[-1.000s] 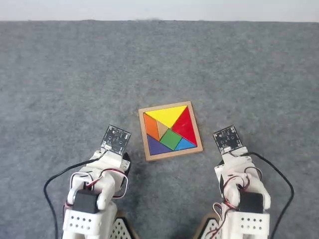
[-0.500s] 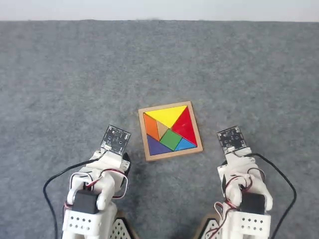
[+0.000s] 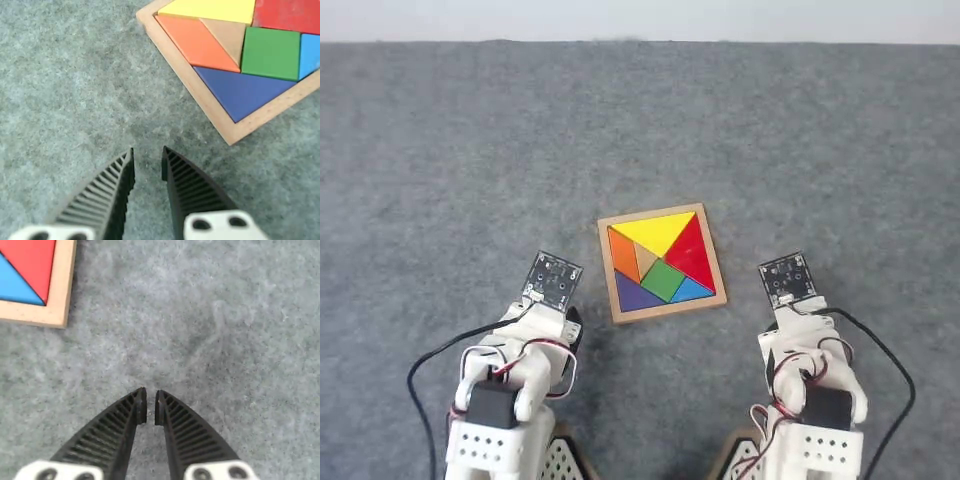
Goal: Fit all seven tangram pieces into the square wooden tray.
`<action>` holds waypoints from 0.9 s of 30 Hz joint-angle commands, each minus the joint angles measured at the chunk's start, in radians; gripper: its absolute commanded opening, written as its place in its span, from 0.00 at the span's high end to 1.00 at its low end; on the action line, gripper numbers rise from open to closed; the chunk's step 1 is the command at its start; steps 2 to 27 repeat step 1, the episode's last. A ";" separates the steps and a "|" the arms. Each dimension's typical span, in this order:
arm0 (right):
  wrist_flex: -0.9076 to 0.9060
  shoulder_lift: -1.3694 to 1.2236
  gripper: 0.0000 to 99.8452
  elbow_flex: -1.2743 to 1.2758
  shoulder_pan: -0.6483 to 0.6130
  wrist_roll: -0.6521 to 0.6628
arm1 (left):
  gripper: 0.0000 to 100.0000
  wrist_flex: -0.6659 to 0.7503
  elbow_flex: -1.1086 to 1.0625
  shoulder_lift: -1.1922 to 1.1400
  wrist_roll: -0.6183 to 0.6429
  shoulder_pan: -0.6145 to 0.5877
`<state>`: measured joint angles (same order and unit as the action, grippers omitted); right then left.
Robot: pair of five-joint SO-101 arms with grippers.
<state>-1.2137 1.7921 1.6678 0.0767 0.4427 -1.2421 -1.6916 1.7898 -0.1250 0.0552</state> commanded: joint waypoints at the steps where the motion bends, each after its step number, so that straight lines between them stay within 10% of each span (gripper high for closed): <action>1: -0.012 0.021 0.96 0.017 0.016 -0.011 | 0.91 -0.005 0.007 0.002 0.006 0.000; 27: -0.012 0.021 0.96 0.017 0.016 -0.011 | 0.91 -0.005 0.007 0.002 0.006 0.000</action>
